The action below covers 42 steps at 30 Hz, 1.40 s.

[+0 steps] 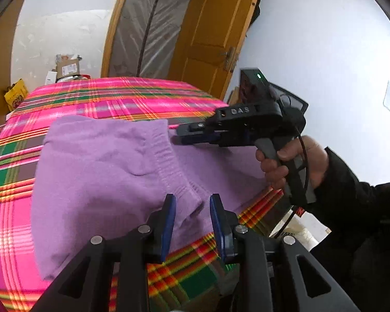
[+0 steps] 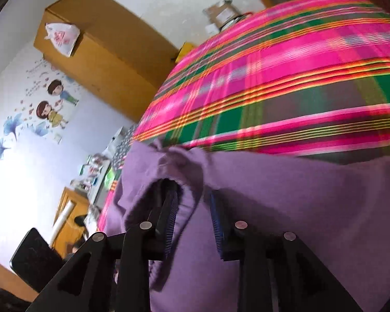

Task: Fold clothes
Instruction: 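Grasp the ribbed cuff with the right gripper while the left gripper opens and releases it, then lay the ribbed cuff down onto the sweater with the right gripper and open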

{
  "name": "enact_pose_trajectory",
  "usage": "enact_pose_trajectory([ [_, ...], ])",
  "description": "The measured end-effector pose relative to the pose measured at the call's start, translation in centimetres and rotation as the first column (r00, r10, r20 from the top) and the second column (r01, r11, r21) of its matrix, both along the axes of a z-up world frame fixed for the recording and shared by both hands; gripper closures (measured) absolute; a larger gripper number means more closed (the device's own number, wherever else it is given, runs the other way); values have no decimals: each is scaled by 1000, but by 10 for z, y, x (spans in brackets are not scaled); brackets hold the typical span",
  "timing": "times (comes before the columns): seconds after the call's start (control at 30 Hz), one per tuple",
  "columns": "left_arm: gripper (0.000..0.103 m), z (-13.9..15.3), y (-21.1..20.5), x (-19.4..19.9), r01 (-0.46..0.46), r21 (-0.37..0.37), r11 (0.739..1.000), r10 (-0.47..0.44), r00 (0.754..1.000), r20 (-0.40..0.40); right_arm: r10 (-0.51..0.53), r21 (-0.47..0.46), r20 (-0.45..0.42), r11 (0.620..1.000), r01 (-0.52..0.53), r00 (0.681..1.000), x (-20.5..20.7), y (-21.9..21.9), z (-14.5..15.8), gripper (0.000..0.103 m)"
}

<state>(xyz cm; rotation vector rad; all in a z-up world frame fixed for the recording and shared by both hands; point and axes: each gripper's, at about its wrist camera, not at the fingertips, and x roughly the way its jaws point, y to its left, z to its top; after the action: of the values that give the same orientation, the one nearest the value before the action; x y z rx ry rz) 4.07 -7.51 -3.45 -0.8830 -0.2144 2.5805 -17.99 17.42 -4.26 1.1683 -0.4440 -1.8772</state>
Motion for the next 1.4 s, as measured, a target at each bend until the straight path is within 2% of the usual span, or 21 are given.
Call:
enact_pose_trajectory([
  [0.07, 75, 2, -17, 7, -76, 19, 997, 76, 997, -20, -11, -21, -15, 1000, 11, 1000, 2, 5, 4, 73],
  [0.13, 73, 1, -41, 11, -201, 26, 979, 201, 979, -14, -5, -36, -35, 999, 4, 999, 5, 4, 10, 69],
  [0.17, 72, -2, -52, 13, -263, 25, 965, 263, 965, -1, 0, -42, -45, 999, -2, 999, 5, 3, 12, 64],
  [0.3, 72, -18, -99, 22, -467, 61, 882, 461, 883, 87, 39, -45, -75, 998, -43, 996, 5, -12, 19, 61],
  [0.37, 71, -25, -113, 24, -511, 97, 854, 498, 858, 129, 61, -33, -80, 997, -64, 995, 1, -21, 19, 48],
  [0.43, 70, -33, -123, 25, -533, 137, 835, 511, 844, 165, 74, -17, -79, 997, -75, 994, -4, -31, 17, 48],
  [0.53, 70, -37, -125, 22, -518, 185, 835, 487, 853, 190, 94, -2, -59, 996, -94, 994, -10, -40, 11, 48],
  [0.73, 70, -41, -124, 15, -489, 232, 841, 444, 869, 219, 158, 16, 8, 987, -158, 987, -13, -56, -2, 49],
  [0.8, 70, -43, -126, 13, -476, 268, 838, 423, 876, 233, 172, 15, 18, 985, -172, 985, -13, -58, -4, 61],
  [0.83, 70, -44, -127, 12, -471, 287, 834, 414, 878, 239, 175, 14, 20, 984, -175, 984, -13, -58, -4, 79],
  [0.93, 91, -48, -130, 13, -473, 313, 823, 410, 878, 248, 167, 3, 22, 986, -167, 986, -14, -54, -4, 87],
  [1.0, 93, -49, -132, 16, -468, 336, 817, 404, 881, 245, 154, -13, 16, 988, -154, 988, -14, -51, -2, 89],
  [1.23, 94, -53, -131, 24, -445, 324, 835, 387, 893, 228, 121, 7, 66, 993, -121, 990, -24, -38, -17, 88],
  [1.33, 92, -52, -132, 23, -443, 321, 837, 387, 894, 227, 116, 48, 13, 992, -117, 993, -21, -36, -4, 77],
  [1.4, 91, -52, -134, 23, -443, 329, 834, 384, 894, 232, 96, 79, -61, 993, -91, 994, -19, -33, 14, 71],
])
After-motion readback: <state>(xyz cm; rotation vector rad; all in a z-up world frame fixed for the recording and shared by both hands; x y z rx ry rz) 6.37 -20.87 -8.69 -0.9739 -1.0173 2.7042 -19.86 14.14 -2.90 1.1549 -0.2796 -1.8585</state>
